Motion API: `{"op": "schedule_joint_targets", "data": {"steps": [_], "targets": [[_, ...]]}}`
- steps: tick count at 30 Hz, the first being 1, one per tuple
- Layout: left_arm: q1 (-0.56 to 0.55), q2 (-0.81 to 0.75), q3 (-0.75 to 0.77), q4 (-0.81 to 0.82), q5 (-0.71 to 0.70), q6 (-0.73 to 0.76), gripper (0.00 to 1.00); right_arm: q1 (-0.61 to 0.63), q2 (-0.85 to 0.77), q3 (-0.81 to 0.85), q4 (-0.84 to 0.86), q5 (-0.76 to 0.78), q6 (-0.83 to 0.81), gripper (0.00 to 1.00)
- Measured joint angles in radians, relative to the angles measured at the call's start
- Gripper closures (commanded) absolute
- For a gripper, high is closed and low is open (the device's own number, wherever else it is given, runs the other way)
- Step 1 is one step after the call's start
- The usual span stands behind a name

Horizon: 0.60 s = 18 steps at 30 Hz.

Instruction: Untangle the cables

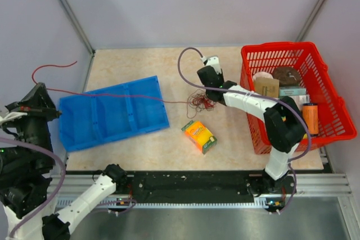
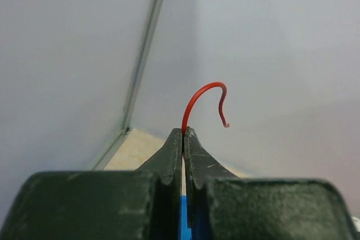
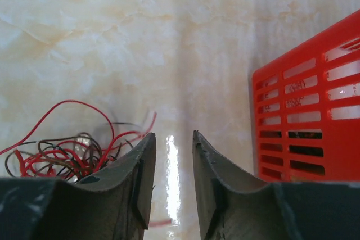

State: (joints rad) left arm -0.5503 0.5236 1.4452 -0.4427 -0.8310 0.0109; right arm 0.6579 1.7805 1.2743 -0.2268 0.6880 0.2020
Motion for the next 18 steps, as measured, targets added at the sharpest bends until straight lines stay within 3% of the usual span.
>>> {"op": "schedule_joint_targets", "data": {"steps": [10, 13, 17, 18], "targets": [[0.000, 0.126, 0.029, -0.021, 0.199, -0.194, 1.00, 0.001, -0.059, 0.032, -0.082, -0.195, -0.027, 0.23], [0.000, 0.202, 0.055, -0.023, 0.217, -0.197, 1.00, 0.001, -0.150, 0.001, -0.072, -0.337, -0.043, 0.17], [0.000, 0.257, 0.093, -0.022, 0.244, -0.198, 1.00, 0.012, -0.324, -0.122, 0.029, -0.634, -0.082, 0.01], [0.000, 0.260, 0.097, -0.021, 0.249, -0.200, 1.00, 0.030, -0.378, -0.177, 0.084, -0.726, -0.105, 0.01]]}}
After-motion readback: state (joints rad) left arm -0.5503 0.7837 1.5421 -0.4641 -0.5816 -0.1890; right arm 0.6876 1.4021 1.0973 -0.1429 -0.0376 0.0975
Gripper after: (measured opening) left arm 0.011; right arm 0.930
